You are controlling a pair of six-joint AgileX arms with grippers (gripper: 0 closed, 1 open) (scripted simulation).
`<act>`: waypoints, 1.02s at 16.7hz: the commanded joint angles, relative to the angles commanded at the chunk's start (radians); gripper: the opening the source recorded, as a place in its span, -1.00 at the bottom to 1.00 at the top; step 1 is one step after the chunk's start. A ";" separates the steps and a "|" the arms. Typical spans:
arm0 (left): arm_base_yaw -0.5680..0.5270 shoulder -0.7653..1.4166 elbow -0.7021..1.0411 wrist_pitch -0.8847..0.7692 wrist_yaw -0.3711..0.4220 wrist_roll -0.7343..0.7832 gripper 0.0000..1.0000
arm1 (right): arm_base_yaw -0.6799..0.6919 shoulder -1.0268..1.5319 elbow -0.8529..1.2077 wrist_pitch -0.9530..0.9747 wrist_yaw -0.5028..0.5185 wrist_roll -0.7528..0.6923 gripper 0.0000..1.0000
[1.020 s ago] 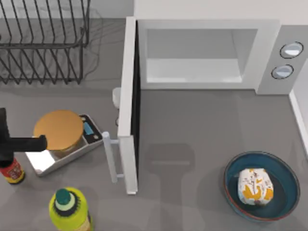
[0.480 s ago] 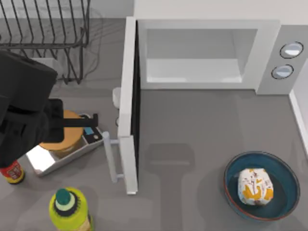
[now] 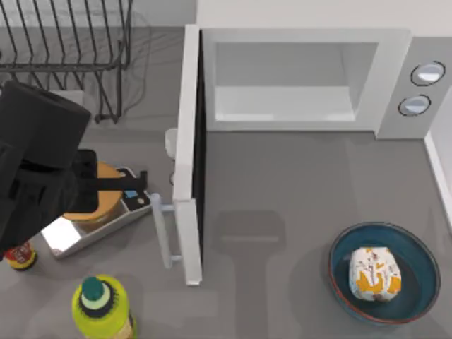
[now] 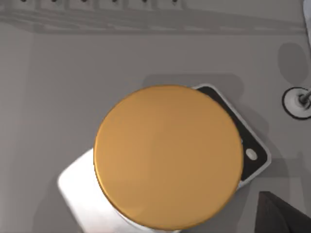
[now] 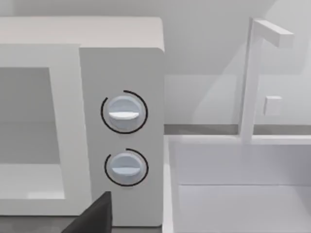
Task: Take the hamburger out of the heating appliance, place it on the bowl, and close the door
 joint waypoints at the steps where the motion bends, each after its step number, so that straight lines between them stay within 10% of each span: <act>1: -0.001 0.012 -0.023 0.033 0.000 0.000 -1.00 | 0.000 0.000 0.000 0.000 0.000 0.000 1.00; 9: 0.003 0.128 -0.277 0.421 0.003 0.004 -1.00 | 0.000 0.000 0.000 0.000 0.000 0.000 1.00; 17: -0.089 0.135 -0.189 0.425 -0.019 -0.036 -1.00 | 0.000 0.000 0.000 0.000 0.000 0.000 1.00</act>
